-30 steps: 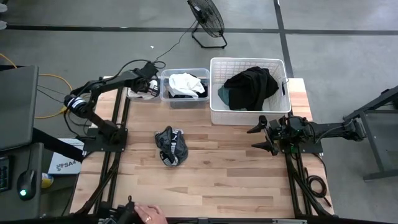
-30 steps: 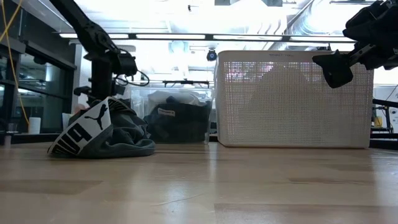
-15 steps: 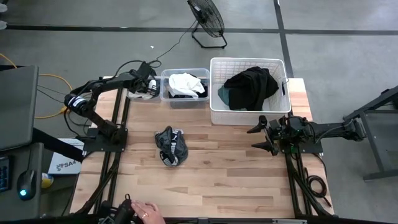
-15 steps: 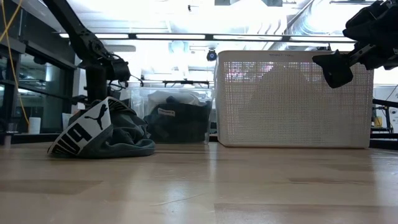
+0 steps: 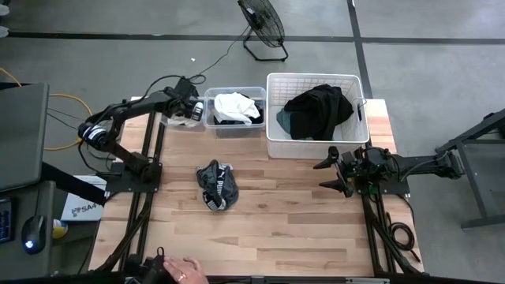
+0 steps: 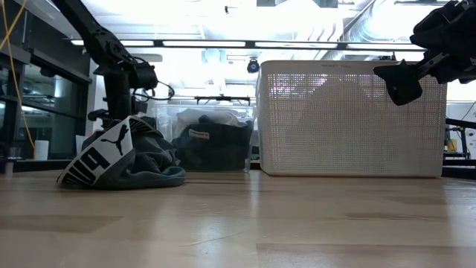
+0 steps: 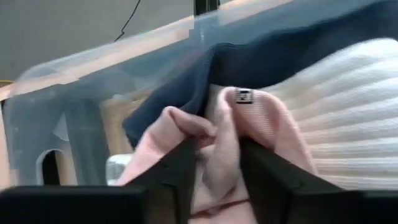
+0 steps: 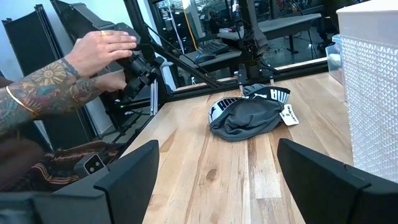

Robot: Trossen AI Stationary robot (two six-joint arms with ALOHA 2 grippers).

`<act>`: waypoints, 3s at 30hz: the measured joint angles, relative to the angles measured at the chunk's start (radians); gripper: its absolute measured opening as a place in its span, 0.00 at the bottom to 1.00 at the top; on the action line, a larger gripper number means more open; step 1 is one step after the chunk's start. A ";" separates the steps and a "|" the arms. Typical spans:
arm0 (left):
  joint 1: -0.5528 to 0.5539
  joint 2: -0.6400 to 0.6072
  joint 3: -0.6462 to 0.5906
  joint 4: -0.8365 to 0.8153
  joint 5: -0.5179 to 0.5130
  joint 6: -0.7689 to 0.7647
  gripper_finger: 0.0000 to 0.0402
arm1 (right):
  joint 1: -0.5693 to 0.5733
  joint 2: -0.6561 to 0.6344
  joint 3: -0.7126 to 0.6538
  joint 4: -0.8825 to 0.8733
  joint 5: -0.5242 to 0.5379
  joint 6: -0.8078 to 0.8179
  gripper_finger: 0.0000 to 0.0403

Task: Pick & Place Cloths
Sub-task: Put the pink sock into the left transparent bin, then put the gray boxer into the left transparent bin

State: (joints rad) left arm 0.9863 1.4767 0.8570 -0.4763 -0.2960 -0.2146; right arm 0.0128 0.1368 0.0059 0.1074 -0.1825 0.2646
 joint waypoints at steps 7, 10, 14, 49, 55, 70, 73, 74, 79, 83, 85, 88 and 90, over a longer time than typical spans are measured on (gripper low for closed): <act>0.000 -0.055 0.000 -0.002 -0.048 0.000 0.52 | 0.000 0.000 0.000 0.000 0.000 0.000 0.79; 0.000 -0.078 0.000 -0.001 -0.055 0.000 0.57 | 0.000 0.000 0.000 0.000 0.000 0.000 0.79; 0.000 -0.110 0.001 -0.008 -0.059 0.000 0.59 | 0.000 0.000 0.000 0.000 0.000 0.000 0.79; -0.988 -0.488 -0.003 -0.409 0.046 -0.143 0.60 | 0.000 0.000 0.000 0.000 0.000 0.000 0.79; -1.113 -0.386 -0.003 -0.341 0.031 -0.021 0.60 | 0.000 0.000 0.000 0.000 0.000 0.000 0.79; -1.118 -0.148 -0.003 -0.138 0.092 -0.025 0.71 | 0.000 0.000 0.000 0.000 0.000 0.000 0.79; -1.118 -0.133 -0.003 -0.138 0.093 -0.051 0.80 | 0.000 0.000 0.000 0.000 0.000 0.000 0.79; -1.118 -0.129 -0.004 -0.137 0.093 -0.053 0.83 | 0.000 0.000 0.000 0.000 0.000 0.000 0.79; -1.118 -0.109 -0.072 -0.038 0.093 -0.062 0.90 | 0.000 0.000 0.000 0.000 0.000 0.000 0.79; -1.118 -0.079 -0.133 0.029 0.093 -0.081 0.88 | 0.000 0.000 0.000 0.000 0.000 0.000 0.79; -1.118 -0.065 -0.160 0.063 0.094 -0.091 0.86 | 0.000 0.000 0.000 0.000 0.000 0.000 0.79; -1.118 -0.065 -0.202 0.107 0.096 -0.119 0.82 | 0.000 0.000 0.000 0.000 0.000 0.000 0.79; -1.118 -0.057 -0.225 0.147 0.097 -0.136 0.77 | 0.000 0.000 0.000 0.000 0.000 0.000 0.79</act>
State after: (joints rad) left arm -0.1318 1.4192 0.6318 -0.3289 -0.1994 -0.3509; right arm 0.0132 0.1366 0.0059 0.1074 -0.1829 0.2646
